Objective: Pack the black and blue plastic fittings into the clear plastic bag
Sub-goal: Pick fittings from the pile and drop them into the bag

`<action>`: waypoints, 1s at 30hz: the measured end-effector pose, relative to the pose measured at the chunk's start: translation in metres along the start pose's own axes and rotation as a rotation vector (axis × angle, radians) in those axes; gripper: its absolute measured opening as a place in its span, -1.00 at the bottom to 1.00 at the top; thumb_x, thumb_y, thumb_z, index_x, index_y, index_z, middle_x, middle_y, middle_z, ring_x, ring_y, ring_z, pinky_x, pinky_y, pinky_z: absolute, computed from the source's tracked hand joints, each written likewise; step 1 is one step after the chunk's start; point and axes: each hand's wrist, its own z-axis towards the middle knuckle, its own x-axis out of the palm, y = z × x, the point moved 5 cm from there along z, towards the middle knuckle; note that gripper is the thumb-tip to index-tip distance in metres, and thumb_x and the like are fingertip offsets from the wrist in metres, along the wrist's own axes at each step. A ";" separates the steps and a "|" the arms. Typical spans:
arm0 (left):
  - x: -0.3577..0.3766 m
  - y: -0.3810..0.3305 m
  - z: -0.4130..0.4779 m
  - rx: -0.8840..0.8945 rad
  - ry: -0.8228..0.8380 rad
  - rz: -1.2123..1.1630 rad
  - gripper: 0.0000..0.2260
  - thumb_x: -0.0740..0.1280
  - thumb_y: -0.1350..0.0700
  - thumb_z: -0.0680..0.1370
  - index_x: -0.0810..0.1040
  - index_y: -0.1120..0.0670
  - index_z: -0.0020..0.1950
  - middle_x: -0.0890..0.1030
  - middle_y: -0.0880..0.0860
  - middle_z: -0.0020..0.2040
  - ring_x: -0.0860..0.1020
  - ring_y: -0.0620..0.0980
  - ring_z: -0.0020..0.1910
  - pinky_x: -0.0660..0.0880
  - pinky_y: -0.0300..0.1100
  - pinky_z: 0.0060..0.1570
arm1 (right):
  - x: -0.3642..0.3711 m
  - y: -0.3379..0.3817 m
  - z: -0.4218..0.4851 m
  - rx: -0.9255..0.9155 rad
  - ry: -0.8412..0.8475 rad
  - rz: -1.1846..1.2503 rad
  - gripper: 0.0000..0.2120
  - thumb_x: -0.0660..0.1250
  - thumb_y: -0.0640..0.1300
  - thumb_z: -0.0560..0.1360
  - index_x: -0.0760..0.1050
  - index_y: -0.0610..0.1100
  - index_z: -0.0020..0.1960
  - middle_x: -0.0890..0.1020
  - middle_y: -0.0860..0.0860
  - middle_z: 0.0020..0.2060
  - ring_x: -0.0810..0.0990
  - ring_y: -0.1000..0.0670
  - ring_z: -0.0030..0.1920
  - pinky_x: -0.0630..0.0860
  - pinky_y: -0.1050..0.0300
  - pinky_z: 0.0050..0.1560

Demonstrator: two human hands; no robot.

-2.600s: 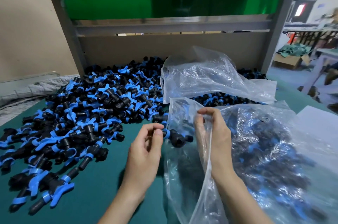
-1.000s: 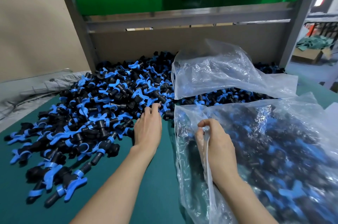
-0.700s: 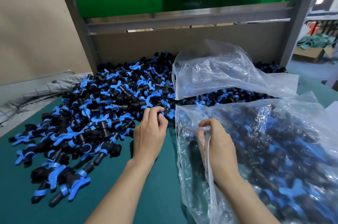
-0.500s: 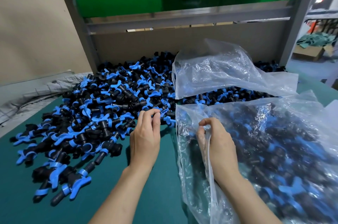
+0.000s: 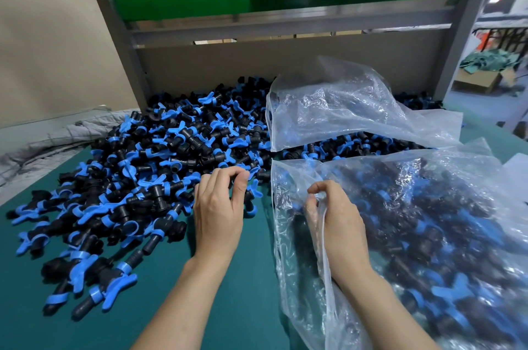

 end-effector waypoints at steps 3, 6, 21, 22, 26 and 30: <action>0.008 0.006 0.000 -0.040 0.100 -0.060 -0.69 0.12 -0.14 0.65 0.53 0.02 0.08 0.51 -0.14 -0.05 0.44 -0.08 -0.03 0.41 -0.12 -0.01 | 0.000 0.000 0.001 0.007 0.000 0.004 -0.97 0.19 0.03 0.57 0.37 0.15 0.01 0.47 0.12 -0.38 0.48 -0.11 -0.28 0.30 0.05 -0.31; 0.013 0.011 -0.001 -0.096 0.143 -0.145 -0.75 0.18 -0.16 0.64 0.54 -0.04 0.10 0.52 -0.20 -0.01 0.48 -0.15 0.04 0.47 -0.11 0.01 | 0.000 0.000 0.001 0.006 -0.001 0.004 -0.97 0.18 0.04 0.57 0.37 0.14 0.01 0.49 0.11 -0.37 0.49 -0.12 -0.28 0.29 0.05 -0.31; 0.010 0.027 0.000 -0.195 0.204 -0.098 -0.73 0.17 -0.29 0.56 0.45 -0.13 -0.05 0.44 -0.18 -0.09 0.47 -0.11 -0.05 0.44 -0.14 -0.15 | 0.000 -0.001 0.000 -0.005 -0.006 -0.001 -0.97 0.19 0.04 0.58 0.35 0.17 0.00 0.50 0.11 -0.35 0.50 -0.10 -0.27 0.27 0.06 -0.32; 0.009 0.028 -0.001 -0.189 0.218 -0.096 -0.77 0.16 -0.26 0.57 0.43 -0.14 -0.05 0.45 -0.17 -0.10 0.46 -0.13 -0.06 0.42 -0.15 -0.16 | 0.000 -0.001 -0.001 -0.001 -0.007 0.001 -0.98 0.19 0.05 0.58 0.35 0.17 0.00 0.50 0.12 -0.35 0.50 -0.09 -0.26 0.28 0.06 -0.32; 0.002 0.027 -0.010 -0.129 0.270 -0.039 -0.82 0.07 -0.18 0.63 0.39 -0.14 -0.02 0.49 -0.21 -0.06 0.45 -0.21 -0.02 0.41 -0.16 -0.11 | 0.001 -0.001 0.001 0.003 0.002 -0.004 -0.98 0.18 0.04 0.58 0.35 0.15 0.00 0.49 0.14 -0.34 0.50 -0.11 -0.26 0.28 0.06 -0.29; -0.002 0.010 -0.013 0.019 0.344 0.020 -0.79 0.05 -0.18 0.64 0.37 -0.12 0.01 0.43 -0.19 -0.06 0.40 -0.15 -0.03 0.43 -0.10 -0.11 | 0.001 0.001 0.000 0.004 0.002 -0.010 -0.97 0.16 0.04 0.58 0.35 0.15 0.01 0.49 0.12 -0.33 0.50 -0.13 -0.26 0.30 0.05 -0.29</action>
